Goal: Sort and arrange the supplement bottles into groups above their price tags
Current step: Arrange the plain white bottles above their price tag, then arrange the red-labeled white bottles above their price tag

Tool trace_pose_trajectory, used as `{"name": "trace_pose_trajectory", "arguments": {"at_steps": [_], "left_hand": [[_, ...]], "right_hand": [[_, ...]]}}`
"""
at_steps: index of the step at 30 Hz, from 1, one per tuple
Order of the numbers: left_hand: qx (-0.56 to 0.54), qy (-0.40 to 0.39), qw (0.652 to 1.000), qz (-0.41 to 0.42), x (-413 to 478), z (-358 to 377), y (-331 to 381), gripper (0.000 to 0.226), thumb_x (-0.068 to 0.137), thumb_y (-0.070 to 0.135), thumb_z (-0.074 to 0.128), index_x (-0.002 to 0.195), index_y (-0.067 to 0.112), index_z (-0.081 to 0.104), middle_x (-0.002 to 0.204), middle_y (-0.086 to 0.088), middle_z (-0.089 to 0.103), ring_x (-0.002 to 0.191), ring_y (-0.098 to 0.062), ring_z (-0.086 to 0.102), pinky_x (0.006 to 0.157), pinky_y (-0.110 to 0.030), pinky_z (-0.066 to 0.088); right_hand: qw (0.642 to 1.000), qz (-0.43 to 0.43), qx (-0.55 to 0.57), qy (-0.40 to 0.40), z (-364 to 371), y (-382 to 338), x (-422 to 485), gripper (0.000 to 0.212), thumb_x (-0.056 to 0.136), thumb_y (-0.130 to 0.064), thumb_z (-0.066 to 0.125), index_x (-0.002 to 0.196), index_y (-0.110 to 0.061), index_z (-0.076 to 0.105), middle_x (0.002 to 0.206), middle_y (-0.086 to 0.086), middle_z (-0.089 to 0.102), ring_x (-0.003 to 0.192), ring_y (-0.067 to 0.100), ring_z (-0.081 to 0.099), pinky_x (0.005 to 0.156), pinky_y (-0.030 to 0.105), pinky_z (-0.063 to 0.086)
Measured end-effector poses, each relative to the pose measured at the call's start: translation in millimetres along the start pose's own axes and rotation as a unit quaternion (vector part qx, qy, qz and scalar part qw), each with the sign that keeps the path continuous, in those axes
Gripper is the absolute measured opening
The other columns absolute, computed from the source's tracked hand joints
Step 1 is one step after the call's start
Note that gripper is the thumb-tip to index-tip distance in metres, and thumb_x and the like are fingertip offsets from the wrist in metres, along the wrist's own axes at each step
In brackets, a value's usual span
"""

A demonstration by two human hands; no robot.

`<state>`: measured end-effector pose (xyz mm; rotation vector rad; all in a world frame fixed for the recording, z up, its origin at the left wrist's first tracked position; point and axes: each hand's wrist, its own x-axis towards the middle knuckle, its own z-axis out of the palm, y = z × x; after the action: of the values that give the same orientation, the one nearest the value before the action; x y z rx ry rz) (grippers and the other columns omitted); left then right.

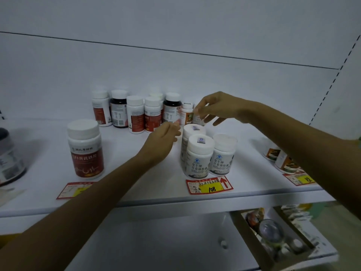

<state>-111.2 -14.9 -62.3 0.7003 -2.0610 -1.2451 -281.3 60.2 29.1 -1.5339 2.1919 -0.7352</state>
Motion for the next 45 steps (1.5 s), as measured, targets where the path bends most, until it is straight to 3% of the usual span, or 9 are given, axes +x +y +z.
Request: {"name": "trace_pose_trajectory", "arguments": {"at_steps": [8,13,19,22,25,30,35,41,45], "left_hand": [[-0.021,0.115,0.993,-0.002,18,-3,-4,0.023,0.097,0.023,0.042,0.114,0.013,0.053,0.109,0.001,0.055,0.101,-0.014,0.052,0.086,-0.024,0.04],[-0.017,0.182,0.983,-0.029,20,-15,-23,0.019,0.096,0.019,0.045,0.111,0.01,0.053,0.101,0.002,0.052,0.094,-0.014,0.05,0.083,-0.024,0.039],[-0.078,0.201,0.975,-0.046,20,-21,-29,0.008,0.092,0.017,0.052,0.098,0.019,0.049,0.1,0.003,0.052,0.097,-0.014,0.05,0.085,-0.024,0.04],[-0.069,0.191,0.979,-0.016,18,-19,-30,0.012,0.091,0.017,0.054,0.103,0.017,0.051,0.1,0.004,0.053,0.096,-0.013,0.053,0.083,-0.022,0.041],[-0.036,0.202,0.978,0.015,17,-16,-30,0.021,0.09,0.018,0.057,0.11,0.015,0.052,0.106,0.005,0.056,0.101,-0.011,0.054,0.086,-0.02,0.042],[0.044,0.284,0.953,0.098,13,-16,-21,0.052,0.084,0.025,0.065,0.13,0.014,0.042,0.133,-0.005,0.048,0.124,-0.018,0.044,0.103,-0.032,0.042],[0.016,0.191,0.978,0.082,-5,-22,5,0.073,0.083,0.032,0.065,0.143,0.02,0.024,0.148,0.002,0.033,0.133,-0.012,0.033,0.105,-0.027,0.032],[-0.129,0.123,0.981,0.072,-66,-20,42,0.055,0.083,0.029,0.063,0.133,0.026,0.038,0.122,0.012,0.052,0.107,-0.003,0.052,0.082,-0.013,0.046],[-0.167,0.192,0.964,0.07,-125,-6,46,0.036,0.081,0.024,0.065,0.111,0.032,0.047,0.107,0.011,0.062,0.1,-0.01,0.063,0.074,-0.012,0.053]], "right_hand": [[0.994,-0.055,-0.084,0.045,10,-22,31,0.03,0.085,-0.03,0.067,0.107,-0.01,0.065,0.113,0.006,0.065,0.104,0.022,0.062,0.08,0.031,0.052],[0.966,-0.116,-0.226,0.052,29,-68,72,0.048,0.086,-0.036,0.064,0.126,-0.013,0.053,0.131,0.007,0.054,0.115,0.024,0.052,0.085,0.029,0.04],[0.947,-0.106,-0.301,0.027,54,-89,113,0.059,0.089,-0.042,0.057,0.14,-0.015,0.041,0.146,0.007,0.041,0.129,0.026,0.042,0.098,0.035,0.038],[0.946,-0.113,-0.303,0.033,60,-89,121,0.054,0.086,-0.043,0.062,0.131,-0.016,0.049,0.138,0.006,0.049,0.118,0.025,0.048,0.086,0.033,0.04],[0.956,-0.128,-0.256,0.07,61,-83,122,0.045,0.08,-0.037,0.069,0.118,-0.016,0.055,0.128,0.005,0.054,0.1,0.02,0.049,0.078,0.029,0.038],[0.984,-0.105,-0.114,0.084,42,-77,93,0.039,0.078,-0.024,0.072,0.114,-0.018,0.059,0.12,0.008,0.055,0.103,0.023,0.055,0.082,0.034,0.053],[0.989,-0.107,0.102,0.001,-5,-82,36,0.035,0.078,-0.008,0.071,0.109,-0.018,0.057,0.11,0.011,0.063,0.1,0.023,0.064,0.076,0.029,0.057],[0.952,-0.144,0.27,-0.025,-15,-93,-42,0.032,0.084,-0.002,0.062,0.11,-0.021,0.06,0.113,0.009,0.063,0.103,0.024,0.063,0.086,0.036,0.056],[0.92,-0.161,0.356,0.013,25,-89,-100,0.04,0.086,-0.012,0.063,0.124,-0.021,0.053,0.108,0.007,0.067,0.1,0.022,0.066,0.084,0.033,0.057]]}}
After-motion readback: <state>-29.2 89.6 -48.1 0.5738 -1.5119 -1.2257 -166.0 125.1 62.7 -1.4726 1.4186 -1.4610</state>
